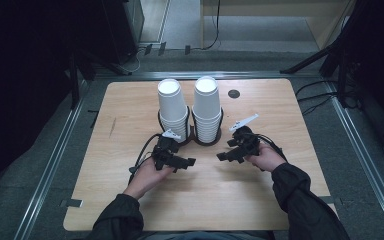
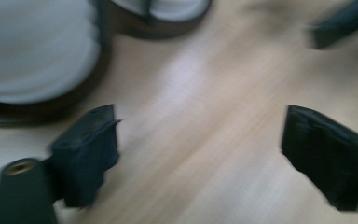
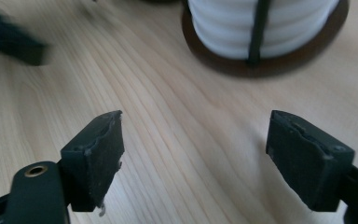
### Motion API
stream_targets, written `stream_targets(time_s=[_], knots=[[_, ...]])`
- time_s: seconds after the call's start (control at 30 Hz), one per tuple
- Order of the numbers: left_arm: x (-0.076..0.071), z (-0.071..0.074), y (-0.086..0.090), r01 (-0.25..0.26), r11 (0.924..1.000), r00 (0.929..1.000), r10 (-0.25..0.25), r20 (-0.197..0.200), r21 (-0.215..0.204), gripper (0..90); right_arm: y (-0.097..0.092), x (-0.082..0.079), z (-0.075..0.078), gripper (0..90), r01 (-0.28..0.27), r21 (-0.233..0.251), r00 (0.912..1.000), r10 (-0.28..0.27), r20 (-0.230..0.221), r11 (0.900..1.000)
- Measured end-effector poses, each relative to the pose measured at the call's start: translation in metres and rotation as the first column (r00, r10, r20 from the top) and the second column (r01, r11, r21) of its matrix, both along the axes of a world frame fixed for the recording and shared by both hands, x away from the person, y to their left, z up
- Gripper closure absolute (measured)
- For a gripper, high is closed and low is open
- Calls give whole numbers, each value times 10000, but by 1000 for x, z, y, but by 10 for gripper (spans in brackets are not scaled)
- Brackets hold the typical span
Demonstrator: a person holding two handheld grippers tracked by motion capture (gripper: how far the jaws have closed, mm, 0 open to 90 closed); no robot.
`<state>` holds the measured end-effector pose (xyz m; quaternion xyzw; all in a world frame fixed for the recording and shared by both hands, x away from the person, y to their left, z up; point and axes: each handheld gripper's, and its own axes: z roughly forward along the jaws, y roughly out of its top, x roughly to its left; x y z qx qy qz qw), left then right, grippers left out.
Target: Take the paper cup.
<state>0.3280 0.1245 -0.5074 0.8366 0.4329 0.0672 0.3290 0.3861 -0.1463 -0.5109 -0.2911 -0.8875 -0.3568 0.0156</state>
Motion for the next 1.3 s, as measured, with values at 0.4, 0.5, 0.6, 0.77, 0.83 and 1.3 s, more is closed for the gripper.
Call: stream_targets(time_s=[0.4, 0.5, 0.6, 0.77, 0.83, 1.3], knots=[[-13, 23, -10, 2082, 9778, 9720, -2040, 1164, -249, 403, -3, -7, 26, 155, 7, 1353, 10000, -13, 47, 9908], [-11, 24, -10, 1981, 9798, 9742, -1940, 1155, -257, 413, -6, -10, 31, 212, 146, 1376, 9991, -198, 371, 9904], [-7, 25, -9, 1941, 9795, 9764, -1875, 1075, -546, 427, -7, -14, 35, 233, 148, 1419, 9981, -230, 569, 9898], [-5, 28, -8, 1953, 9778, 9765, -1866, 1082, -763, 489, -7, -18, 39, 301, -7, 1306, 9975, -85, 700, 9914], [-4, 29, -7, 1999, 9760, 9760, -1905, 1050, -869, 516, -7, -19, 41, 311, -37, 1389, 9977, -59, 682, 9903], [1, 34, 1, 1733, 9778, 9812, -1611, 1060, -1181, 516, -15, -20, 47, 442, 37, 1416, 9986, -112, 524, 9899]])
